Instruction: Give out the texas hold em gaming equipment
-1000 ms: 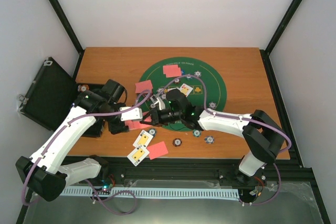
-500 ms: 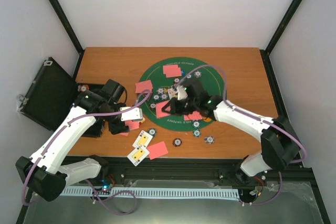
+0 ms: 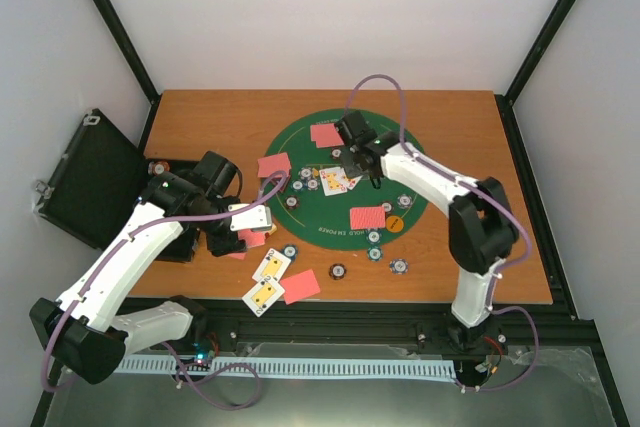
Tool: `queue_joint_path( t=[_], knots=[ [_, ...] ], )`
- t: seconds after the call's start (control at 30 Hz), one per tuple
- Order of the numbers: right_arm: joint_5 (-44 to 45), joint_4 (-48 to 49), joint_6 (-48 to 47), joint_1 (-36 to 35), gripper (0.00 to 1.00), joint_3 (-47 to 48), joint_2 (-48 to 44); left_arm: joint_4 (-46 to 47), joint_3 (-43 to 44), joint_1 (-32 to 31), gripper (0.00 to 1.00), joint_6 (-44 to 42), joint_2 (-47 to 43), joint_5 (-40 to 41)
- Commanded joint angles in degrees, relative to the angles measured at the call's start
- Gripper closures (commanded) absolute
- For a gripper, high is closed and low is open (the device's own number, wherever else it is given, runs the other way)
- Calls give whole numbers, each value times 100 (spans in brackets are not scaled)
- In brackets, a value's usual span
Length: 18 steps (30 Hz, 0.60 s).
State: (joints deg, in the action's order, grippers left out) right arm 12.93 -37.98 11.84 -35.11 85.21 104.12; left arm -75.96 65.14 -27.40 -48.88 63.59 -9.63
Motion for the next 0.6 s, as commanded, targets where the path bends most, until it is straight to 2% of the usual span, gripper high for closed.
queue_joint_path(
  t=[0.0, 0.17, 0.4, 0.5, 0.57],
  knots=[
    [2764, -222, -1044, -110, 97, 161, 611, -86, 167, -29, 83, -69, -55, -59],
    [3461, 124, -1702, -276, 97, 465, 1387, -70, 165, -29, 83, -50, -32, -105],
    [3259, 171, -1797, -379, 94, 904, 2183, -80, 150, -29, 83, -64, -87, -56],
    [2928, -115, -1603, -406, 83, 945, 2225, -72, 135, -33, 83, -78, -114, -29],
    [2530, -289, -1417, -409, 69, 932, 2099, -56, 123, -29, 83, -73, -111, -38]
  ],
)
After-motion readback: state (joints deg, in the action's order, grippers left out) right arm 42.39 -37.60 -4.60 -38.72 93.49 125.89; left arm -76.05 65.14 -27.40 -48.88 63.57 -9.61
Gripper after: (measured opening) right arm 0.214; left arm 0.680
